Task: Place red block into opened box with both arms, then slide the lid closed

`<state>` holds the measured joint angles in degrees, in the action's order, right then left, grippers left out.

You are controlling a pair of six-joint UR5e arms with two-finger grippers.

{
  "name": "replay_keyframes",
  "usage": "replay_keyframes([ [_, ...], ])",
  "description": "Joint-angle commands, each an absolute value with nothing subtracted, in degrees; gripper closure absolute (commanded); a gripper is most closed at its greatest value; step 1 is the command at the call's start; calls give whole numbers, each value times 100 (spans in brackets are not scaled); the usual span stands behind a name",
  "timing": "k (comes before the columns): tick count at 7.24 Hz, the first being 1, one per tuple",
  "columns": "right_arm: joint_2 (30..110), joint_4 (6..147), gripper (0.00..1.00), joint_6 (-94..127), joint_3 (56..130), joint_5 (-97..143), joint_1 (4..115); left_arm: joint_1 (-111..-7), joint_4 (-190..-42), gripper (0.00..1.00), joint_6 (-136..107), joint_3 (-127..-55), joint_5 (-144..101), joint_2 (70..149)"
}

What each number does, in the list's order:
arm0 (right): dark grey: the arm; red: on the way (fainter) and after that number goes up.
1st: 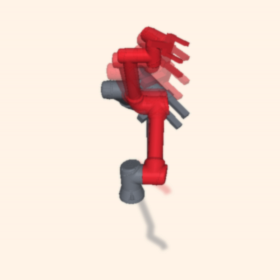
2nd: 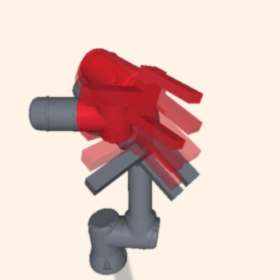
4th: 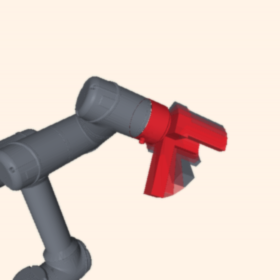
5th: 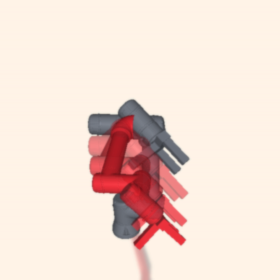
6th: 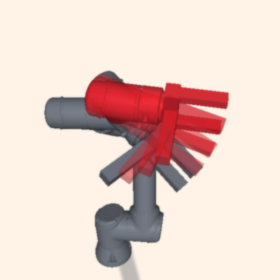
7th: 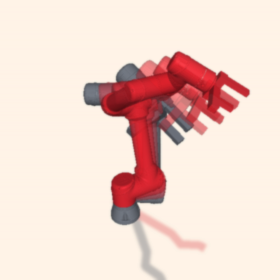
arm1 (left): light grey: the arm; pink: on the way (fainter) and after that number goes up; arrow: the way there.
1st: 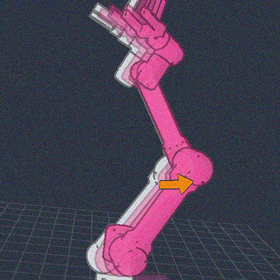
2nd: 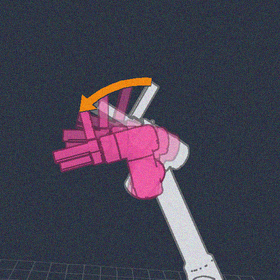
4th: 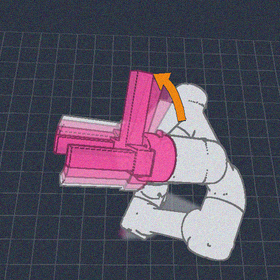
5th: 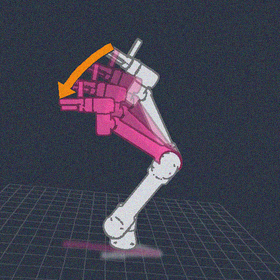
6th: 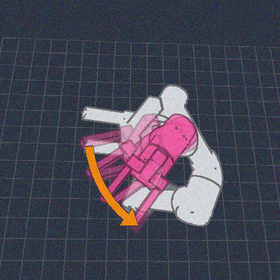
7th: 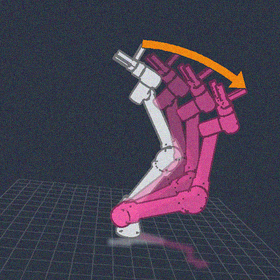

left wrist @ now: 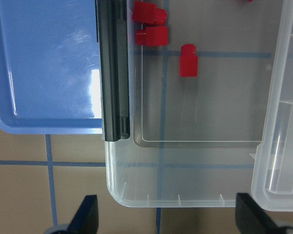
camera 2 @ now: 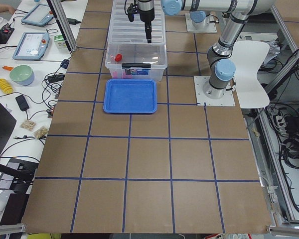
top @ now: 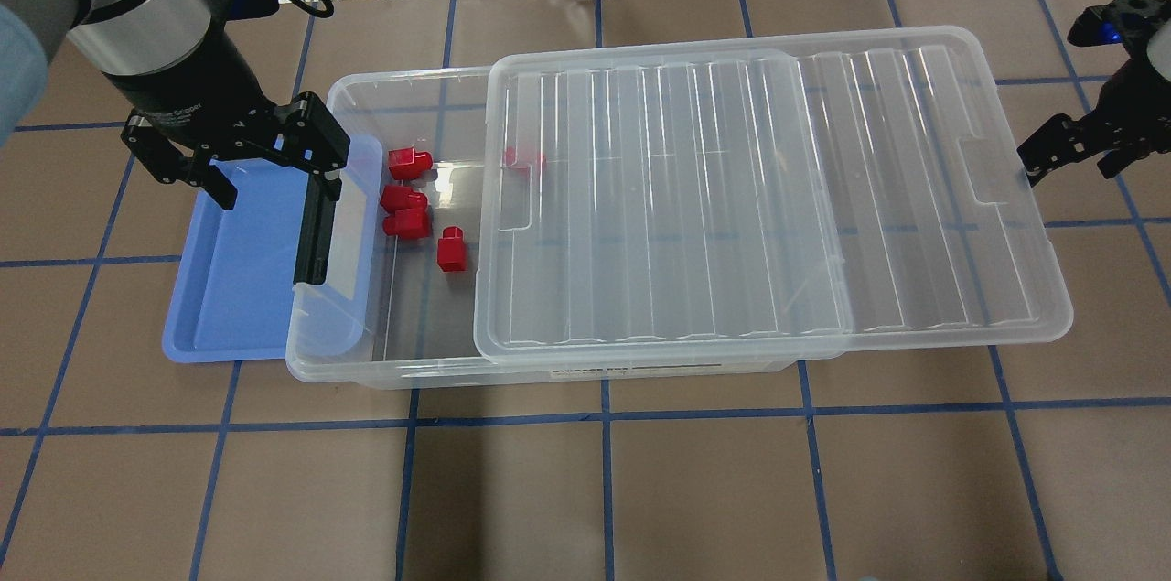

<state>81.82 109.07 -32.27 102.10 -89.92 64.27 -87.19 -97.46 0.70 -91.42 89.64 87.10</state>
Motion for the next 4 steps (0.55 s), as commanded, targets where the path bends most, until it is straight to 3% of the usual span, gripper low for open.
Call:
replay_keyframes([
  [1, 8226, 10968, 0, -2919, 10326, -8983, 6801, -8719, -9747, 0, 105, -9123, 8956, 8693],
  [4, 8253, 10995, 0, -2174, 10310, -8991, 7468, -8719, -9756, 0, 105, -9141, 8991, 8684],
])
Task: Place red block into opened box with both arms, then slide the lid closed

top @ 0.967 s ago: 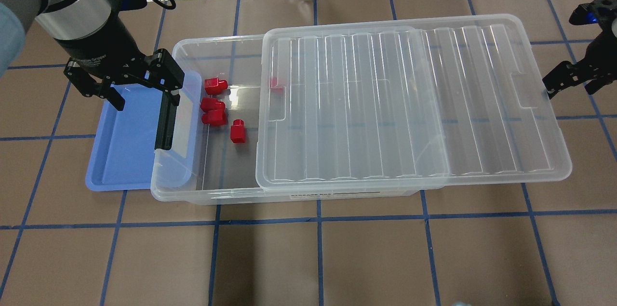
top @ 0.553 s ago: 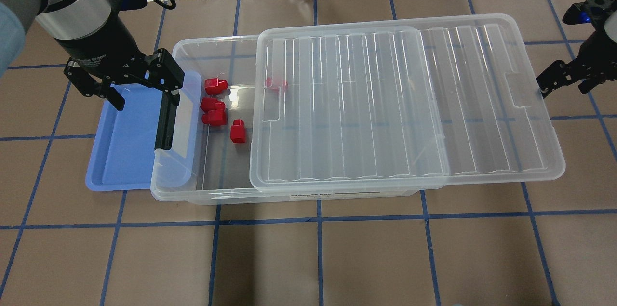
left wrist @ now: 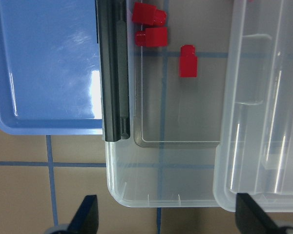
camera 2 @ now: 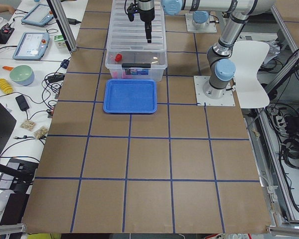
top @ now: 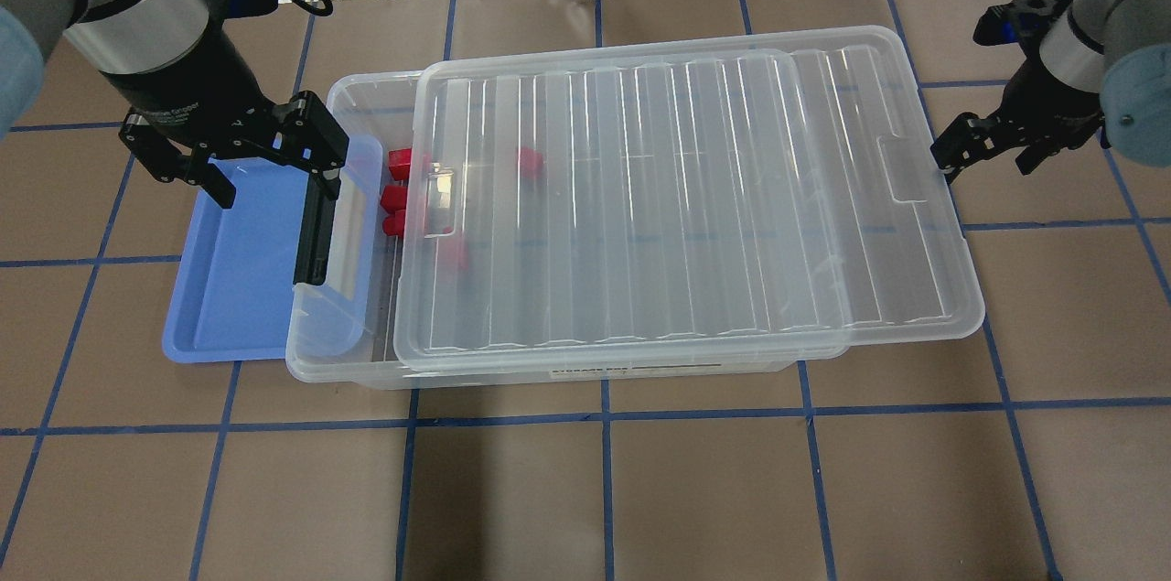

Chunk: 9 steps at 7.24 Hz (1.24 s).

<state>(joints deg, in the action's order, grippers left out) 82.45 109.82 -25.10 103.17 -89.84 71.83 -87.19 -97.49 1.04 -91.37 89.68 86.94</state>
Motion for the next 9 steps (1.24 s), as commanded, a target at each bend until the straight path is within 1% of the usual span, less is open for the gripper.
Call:
replay_keyframes([
  [1, 8253, 11143, 0, -1971, 10327, -8991, 7653, -8719, -9747, 0, 88, -9149, 8983, 8684],
  [6, 8244, 11197, 0, -1556, 10327, -8991, 8199, -8719, -9773, 0, 44, -9132, 8983, 8684],
  [8, 8165, 11328, 0, -1634, 10222, -9009, 8174, -8719, -9765, 0, 53, -9149, 8965, 8675],
  [9, 8156, 11294, 0, -1670, 9961, -9017, 8096, -8719, -9756, 0, 44, -9149, 8947, 8675],
])
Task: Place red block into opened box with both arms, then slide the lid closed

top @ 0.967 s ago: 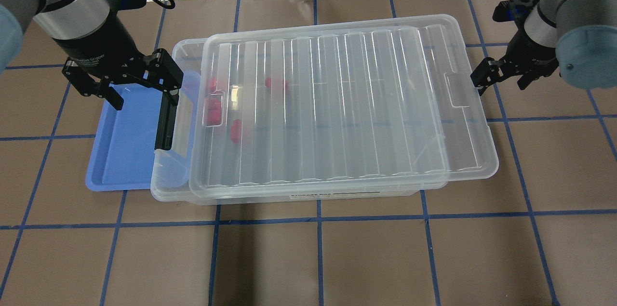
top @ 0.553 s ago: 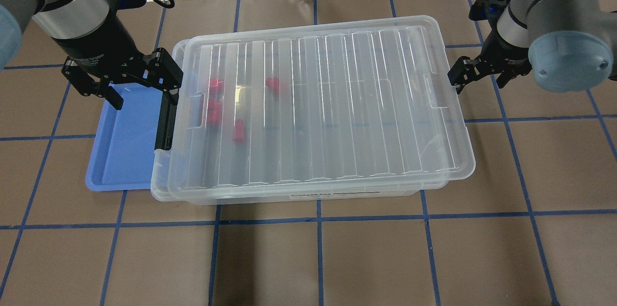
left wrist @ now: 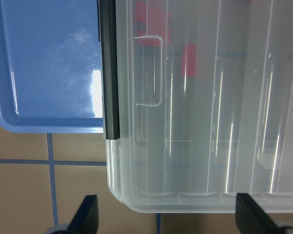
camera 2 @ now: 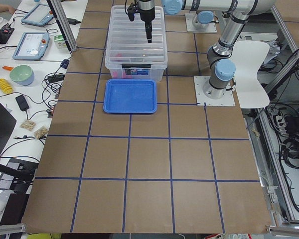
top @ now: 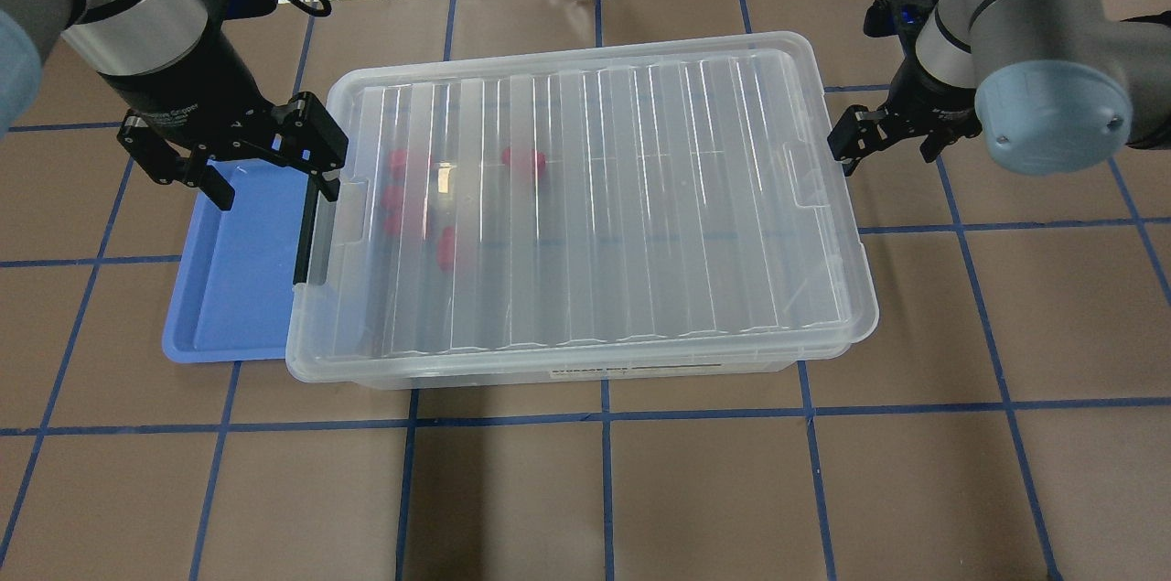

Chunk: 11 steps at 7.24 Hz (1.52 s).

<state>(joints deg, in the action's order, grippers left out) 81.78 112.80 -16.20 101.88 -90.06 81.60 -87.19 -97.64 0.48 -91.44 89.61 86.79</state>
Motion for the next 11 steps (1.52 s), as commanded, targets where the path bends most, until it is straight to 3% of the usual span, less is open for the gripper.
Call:
replay_keyframes([
  [1, 8235, 11016, 0, -1670, 9601, -9078, 8060, -8710, -9756, 0, 44, -9149, 8947, 8675],
  [4, 8935, 9321, 0, -1617, 8685, -9027, 8077, -8719, -9756, 0, 44, -9149, 8956, 8684],
  [11, 8701, 9369, 0, 158, 8534, -9105, 9246, -8675, -9729, 0, 44, -9158, 8974, 8701],
])
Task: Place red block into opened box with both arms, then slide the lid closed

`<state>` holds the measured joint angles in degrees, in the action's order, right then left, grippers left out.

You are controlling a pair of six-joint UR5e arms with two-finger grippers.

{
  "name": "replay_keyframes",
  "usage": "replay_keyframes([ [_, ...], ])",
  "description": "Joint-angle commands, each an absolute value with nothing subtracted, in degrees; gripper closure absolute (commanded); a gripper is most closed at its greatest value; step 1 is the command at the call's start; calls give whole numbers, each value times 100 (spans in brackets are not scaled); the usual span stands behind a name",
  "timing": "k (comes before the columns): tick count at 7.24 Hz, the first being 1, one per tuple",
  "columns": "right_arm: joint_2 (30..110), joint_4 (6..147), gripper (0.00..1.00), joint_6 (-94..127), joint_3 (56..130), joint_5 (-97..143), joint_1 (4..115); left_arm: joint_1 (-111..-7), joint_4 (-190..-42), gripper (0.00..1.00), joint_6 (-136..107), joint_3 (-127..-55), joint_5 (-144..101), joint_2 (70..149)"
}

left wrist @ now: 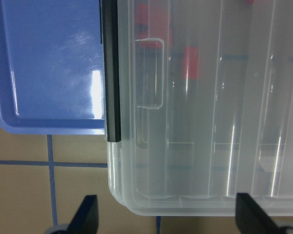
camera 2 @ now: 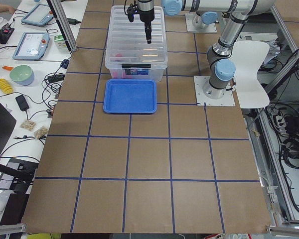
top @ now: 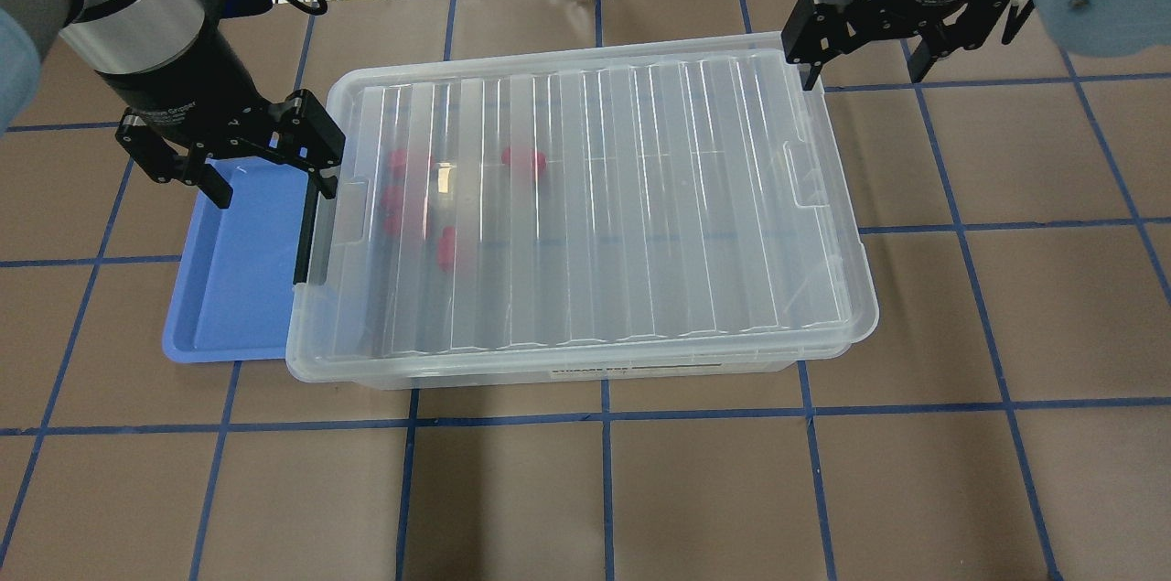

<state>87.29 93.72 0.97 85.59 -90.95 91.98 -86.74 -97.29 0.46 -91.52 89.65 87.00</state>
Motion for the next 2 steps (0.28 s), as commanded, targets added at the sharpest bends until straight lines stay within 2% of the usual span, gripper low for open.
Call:
replay_keyframes([
  [1, 8692, 9369, 0, 150, 8534, -9105, 9246, -8675, -9729, 0, 44, -9158, 8974, 8701],
  [2, 8692, 9360, 0, 149, 8534, -9105, 9246, -8675, -9729, 0, 44, -9158, 8974, 8701],
])
